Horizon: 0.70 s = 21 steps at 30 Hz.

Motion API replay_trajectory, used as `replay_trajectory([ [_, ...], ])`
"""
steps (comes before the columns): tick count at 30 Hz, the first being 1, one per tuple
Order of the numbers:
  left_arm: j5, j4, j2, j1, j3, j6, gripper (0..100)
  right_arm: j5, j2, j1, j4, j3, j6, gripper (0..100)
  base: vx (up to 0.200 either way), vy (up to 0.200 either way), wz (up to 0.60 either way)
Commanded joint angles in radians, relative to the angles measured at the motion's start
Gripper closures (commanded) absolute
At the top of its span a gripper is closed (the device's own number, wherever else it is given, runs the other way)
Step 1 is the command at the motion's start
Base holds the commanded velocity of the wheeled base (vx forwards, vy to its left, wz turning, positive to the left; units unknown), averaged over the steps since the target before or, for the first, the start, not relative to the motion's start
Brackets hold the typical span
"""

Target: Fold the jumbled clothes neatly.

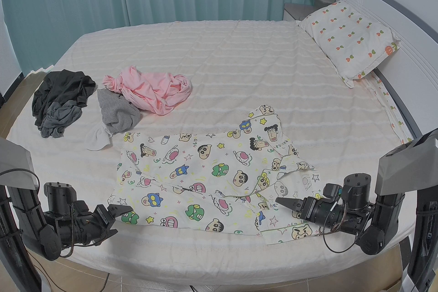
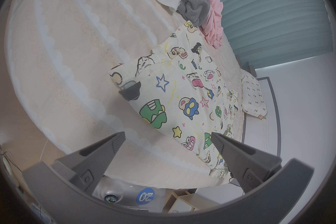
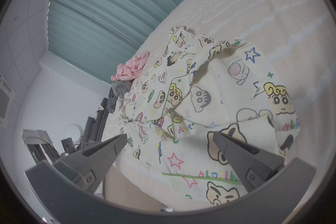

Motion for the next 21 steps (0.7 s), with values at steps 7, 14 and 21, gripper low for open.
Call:
replay_trajectory([
  [7,-0.004,-0.019,-0.008,0.0,0.004,-0.004,0,0.101,0.013,-0.113,-0.008,-0.063,0.118,0,0.0,0.0,0.0],
  [14,0.002,-0.193,-0.042,0.01,0.076,-0.008,0,0.095,-0.243,-0.124,-0.007,0.033,0.143,0,0.0,0.0,0.0],
  [21,0.003,-0.256,-0.064,0.033,0.097,-0.033,0,0.095,-0.257,-0.115,-0.007,0.072,0.135,0,0.0,0.0,0.0],
])
